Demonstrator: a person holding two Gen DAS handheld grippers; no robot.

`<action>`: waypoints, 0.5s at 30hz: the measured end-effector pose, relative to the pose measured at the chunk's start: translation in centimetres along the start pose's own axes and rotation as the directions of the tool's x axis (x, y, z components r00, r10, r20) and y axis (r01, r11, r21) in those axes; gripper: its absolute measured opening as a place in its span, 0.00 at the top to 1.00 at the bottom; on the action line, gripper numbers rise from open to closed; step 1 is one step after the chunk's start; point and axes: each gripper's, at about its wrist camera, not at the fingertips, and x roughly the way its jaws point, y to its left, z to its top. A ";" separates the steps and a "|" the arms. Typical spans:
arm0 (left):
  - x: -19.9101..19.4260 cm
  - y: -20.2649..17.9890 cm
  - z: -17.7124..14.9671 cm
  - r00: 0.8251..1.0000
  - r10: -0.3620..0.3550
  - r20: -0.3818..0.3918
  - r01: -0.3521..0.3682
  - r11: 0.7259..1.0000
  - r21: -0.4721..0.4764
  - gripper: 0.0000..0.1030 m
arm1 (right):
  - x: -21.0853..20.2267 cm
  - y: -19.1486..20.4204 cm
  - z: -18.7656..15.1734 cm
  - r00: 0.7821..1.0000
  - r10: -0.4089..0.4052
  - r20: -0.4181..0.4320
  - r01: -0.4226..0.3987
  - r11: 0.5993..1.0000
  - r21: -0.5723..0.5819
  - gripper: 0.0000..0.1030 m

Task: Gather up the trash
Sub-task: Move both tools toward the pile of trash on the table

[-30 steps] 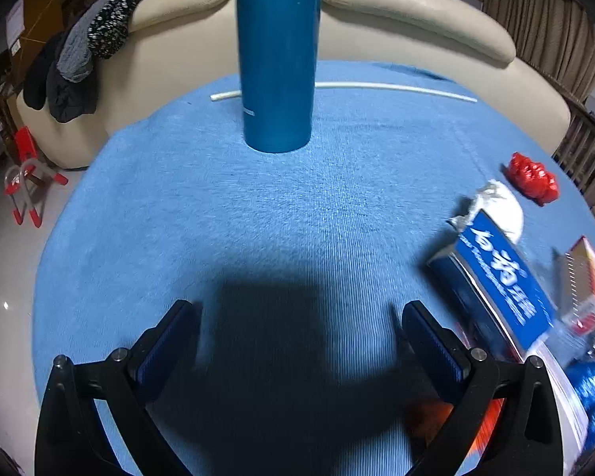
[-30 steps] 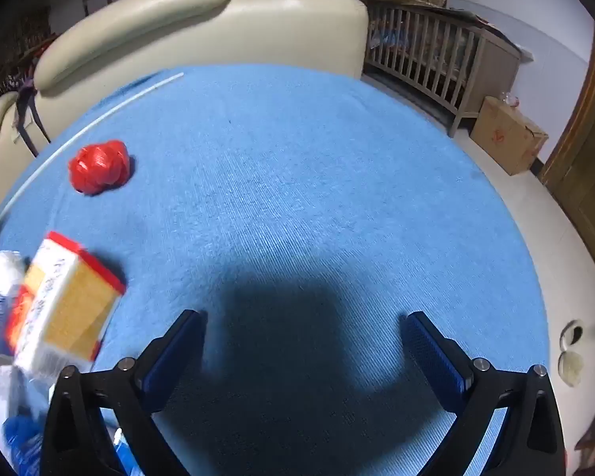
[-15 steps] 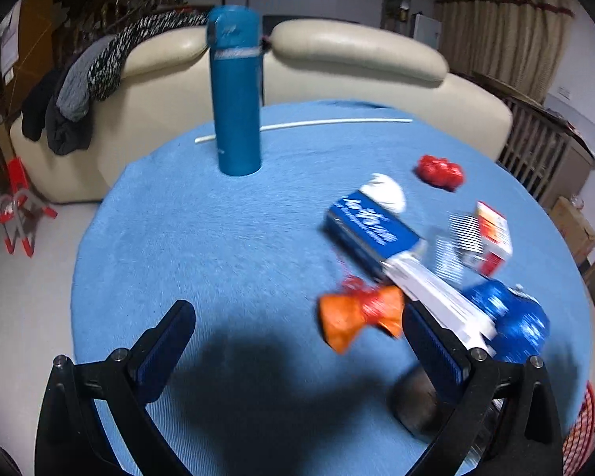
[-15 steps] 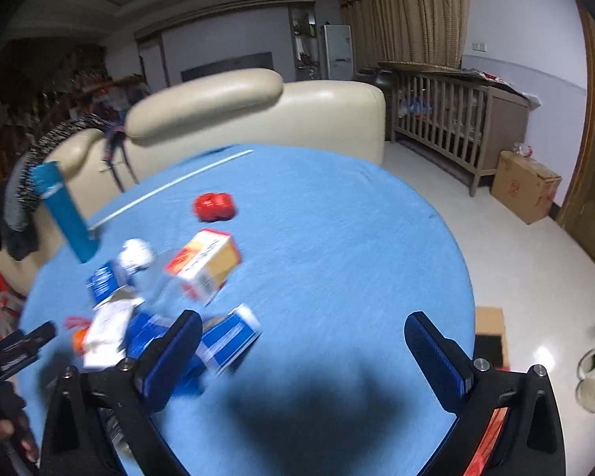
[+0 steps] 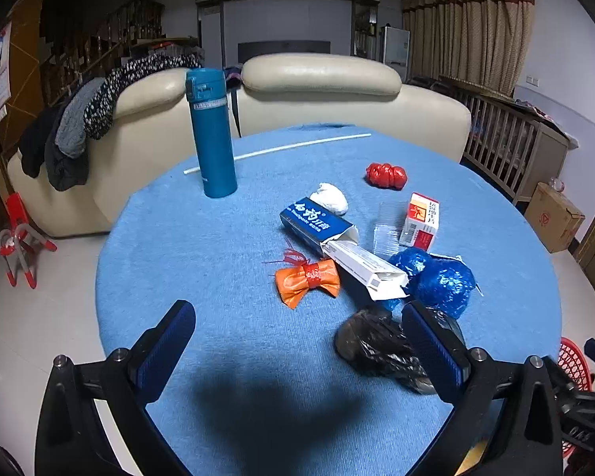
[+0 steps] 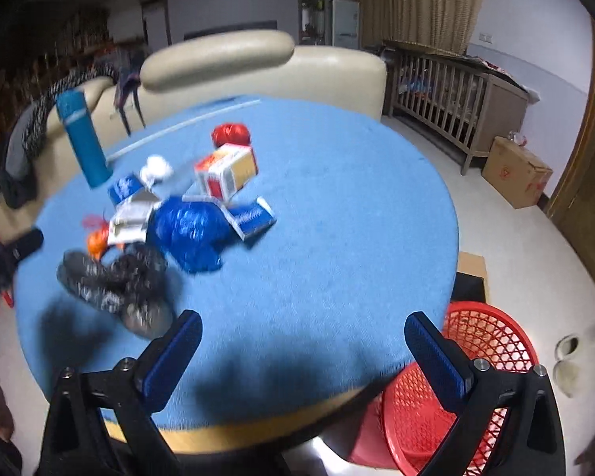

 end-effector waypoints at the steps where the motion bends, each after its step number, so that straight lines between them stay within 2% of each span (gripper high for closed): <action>1: -0.3 -0.1 0.0 1.000 0.002 0.008 -0.002 1.000 0.000 0.00 | -0.2 0.3 -0.2 1.000 0.020 0.003 -0.020 1.000 -0.009 0.00; 7: -0.7 -0.1 -0.2 1.000 0.002 0.021 -0.002 1.000 0.010 0.00 | -0.4 1.9 -0.4 1.000 0.027 -0.017 -0.027 0.998 -0.055 0.00; 10: -0.9 -0.2 -0.5 1.000 -0.002 0.026 0.002 1.000 0.009 0.00 | -1.1 1.7 -0.5 0.999 0.046 0.028 -0.046 0.999 -0.018 0.00; 15: -0.9 -0.5 -0.7 1.000 -0.003 0.021 0.003 1.000 0.018 0.00 | -1.4 1.3 -0.3 0.997 0.061 0.036 -0.061 0.998 0.016 0.00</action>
